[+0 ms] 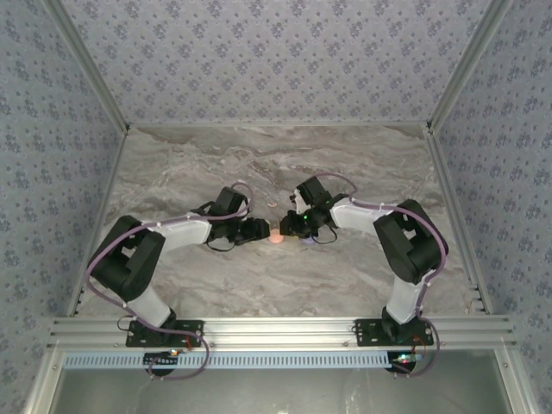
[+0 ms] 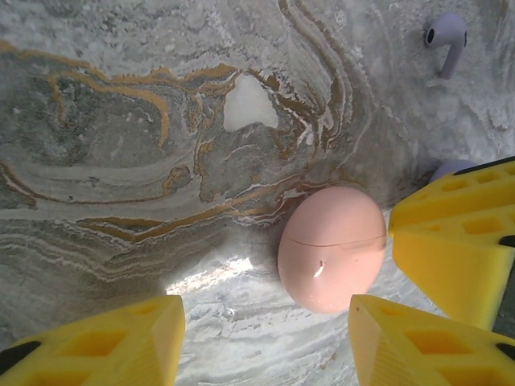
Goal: Insert the wireless bluetooth earbuds into the charging case
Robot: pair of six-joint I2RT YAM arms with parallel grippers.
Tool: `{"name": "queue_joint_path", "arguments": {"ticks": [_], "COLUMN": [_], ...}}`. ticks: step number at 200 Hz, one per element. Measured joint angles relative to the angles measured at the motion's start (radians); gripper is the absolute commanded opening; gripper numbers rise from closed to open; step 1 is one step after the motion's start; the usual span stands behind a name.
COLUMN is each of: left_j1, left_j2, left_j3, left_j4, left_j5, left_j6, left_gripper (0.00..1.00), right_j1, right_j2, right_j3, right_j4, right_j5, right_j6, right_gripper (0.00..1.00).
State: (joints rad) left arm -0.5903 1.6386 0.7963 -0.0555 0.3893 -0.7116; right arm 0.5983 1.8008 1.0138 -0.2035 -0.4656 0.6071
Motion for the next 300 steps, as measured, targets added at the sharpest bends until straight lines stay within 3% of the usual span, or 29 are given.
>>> {"name": "queue_joint_path", "arguments": {"ticks": [167,300], "left_j1": [-0.019,-0.018], "left_j2": [0.085,0.109], "left_j3": [0.027,-0.029], "left_j4": [0.076,0.269], "left_j5": [0.061,0.082], "left_j6": [-0.051,-0.215], "left_gripper": [0.42,0.36], "right_j1": [0.0,-0.006], "right_j2": [0.021,0.027], "right_j3": [0.0,-0.014], "right_j4": [0.024,0.077], "right_j5": [-0.014,-0.025], "right_j6": [0.006,0.072], "right_gripper": [0.23,0.22]}}
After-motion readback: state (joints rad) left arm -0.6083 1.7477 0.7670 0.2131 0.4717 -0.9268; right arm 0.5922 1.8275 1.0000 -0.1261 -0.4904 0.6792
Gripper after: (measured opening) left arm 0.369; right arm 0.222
